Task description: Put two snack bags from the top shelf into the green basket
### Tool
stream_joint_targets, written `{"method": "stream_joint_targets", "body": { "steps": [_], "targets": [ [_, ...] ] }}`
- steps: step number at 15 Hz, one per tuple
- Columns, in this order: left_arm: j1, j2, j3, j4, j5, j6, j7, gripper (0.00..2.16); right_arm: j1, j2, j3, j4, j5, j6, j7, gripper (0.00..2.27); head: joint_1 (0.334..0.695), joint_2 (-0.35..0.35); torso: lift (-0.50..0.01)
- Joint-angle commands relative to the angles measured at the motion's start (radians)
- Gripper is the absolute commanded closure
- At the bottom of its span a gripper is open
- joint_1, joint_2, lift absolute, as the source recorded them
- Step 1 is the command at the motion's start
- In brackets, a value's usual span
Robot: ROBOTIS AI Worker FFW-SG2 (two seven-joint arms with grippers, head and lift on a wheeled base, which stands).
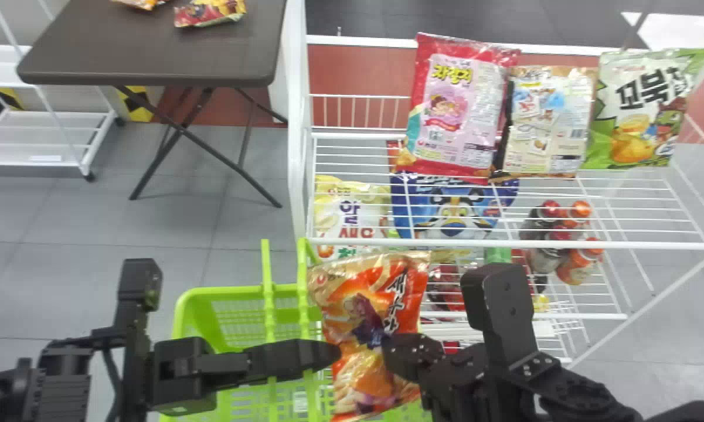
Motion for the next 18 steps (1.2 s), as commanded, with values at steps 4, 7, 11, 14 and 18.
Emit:
{"method": "stream_joint_targets", "body": {
  "steps": [4, 7, 11, 14, 18],
  "targets": [
    [0.002, 0.000, -0.001, -0.004, 0.000, 0.004, 0.001, 2.14, -0.056, 0.001, 0.076, 0.062, -0.044, 0.150, 0.027, 0.95, 0.695, 0.123, -0.001],
    [0.002, 0.000, 0.002, -0.004, 0.000, 0.004, 0.000, 2.14, -0.044, -0.001, 0.071, 0.089, 0.046, -0.003, 0.025, 0.01, 0.695, 0.141, -0.001],
    [0.007, 0.000, 0.005, -0.004, 0.000, 0.004, -0.005, 2.14, -0.021, 0.029, -0.149, 0.175, -0.078, -0.494, 0.025, 0.07, 0.695, 0.082, -0.001],
    [0.009, 0.000, 0.005, -0.004, 0.000, 0.004, -0.005, 2.14, -0.085, 0.046, -0.298, 0.270, -0.104, -0.638, 0.008, 0.08, 0.695, -0.031, -0.001],
    [0.009, 0.000, -0.001, -0.004, 0.000, 0.004, -0.002, 2.14, -0.231, 0.047, -0.465, 0.459, -0.156, -0.734, 0.016, 0.07, 0.695, -0.159, -0.001]
  ]
}}
